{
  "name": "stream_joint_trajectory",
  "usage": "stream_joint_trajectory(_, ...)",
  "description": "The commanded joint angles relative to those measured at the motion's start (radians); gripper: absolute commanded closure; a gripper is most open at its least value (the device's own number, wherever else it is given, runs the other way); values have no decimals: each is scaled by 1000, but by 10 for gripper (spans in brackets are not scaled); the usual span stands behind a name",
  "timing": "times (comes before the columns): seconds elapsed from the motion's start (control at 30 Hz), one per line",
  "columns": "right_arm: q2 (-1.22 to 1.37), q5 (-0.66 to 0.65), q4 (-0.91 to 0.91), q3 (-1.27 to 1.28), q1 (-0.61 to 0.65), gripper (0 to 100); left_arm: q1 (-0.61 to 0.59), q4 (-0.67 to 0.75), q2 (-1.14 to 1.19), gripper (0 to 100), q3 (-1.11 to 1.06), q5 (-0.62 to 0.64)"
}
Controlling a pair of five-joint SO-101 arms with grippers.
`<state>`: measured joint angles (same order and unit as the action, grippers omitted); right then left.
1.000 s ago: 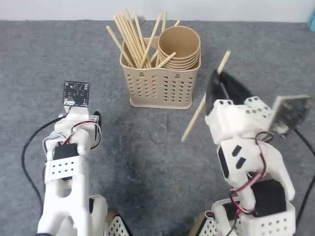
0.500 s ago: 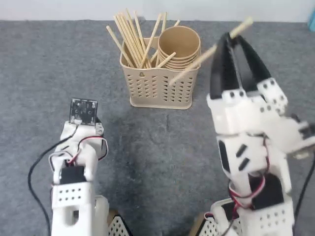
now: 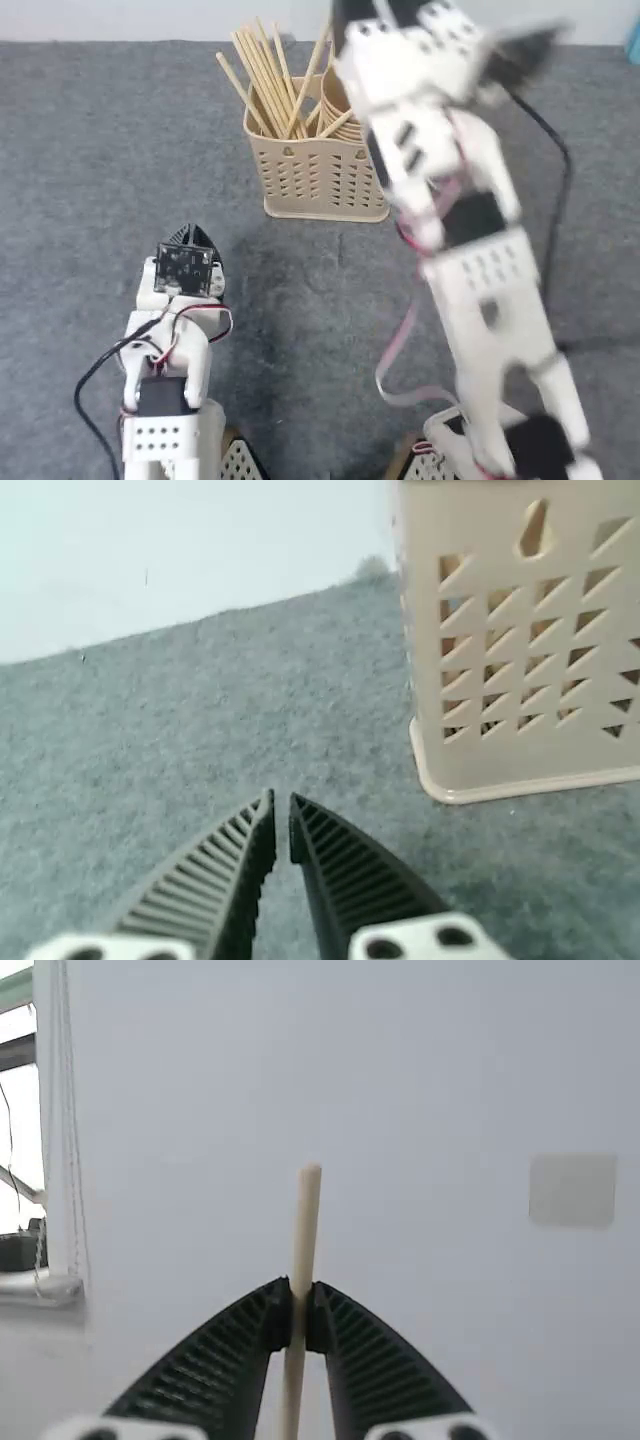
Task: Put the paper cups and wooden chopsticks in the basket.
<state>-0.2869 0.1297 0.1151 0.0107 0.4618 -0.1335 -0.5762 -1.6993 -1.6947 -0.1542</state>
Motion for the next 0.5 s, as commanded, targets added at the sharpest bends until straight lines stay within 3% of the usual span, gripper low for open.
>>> stream_joint_trajectory(0.0,94,-18,-30,-86,2,989,9,-31,-84,977,7,11)
stream_joint_trajectory(0.23,202,-55,1,-84,8,980,9,-35,-91,977,8,11)
stream_joint_trajectory(0.4,200,-54,180,-87,31,836,9,-35,-91,977,8,11)
stream_joint_trajectory(0.47,185,-52,225,-87,38,830,9,-35,-91,977,8,11)
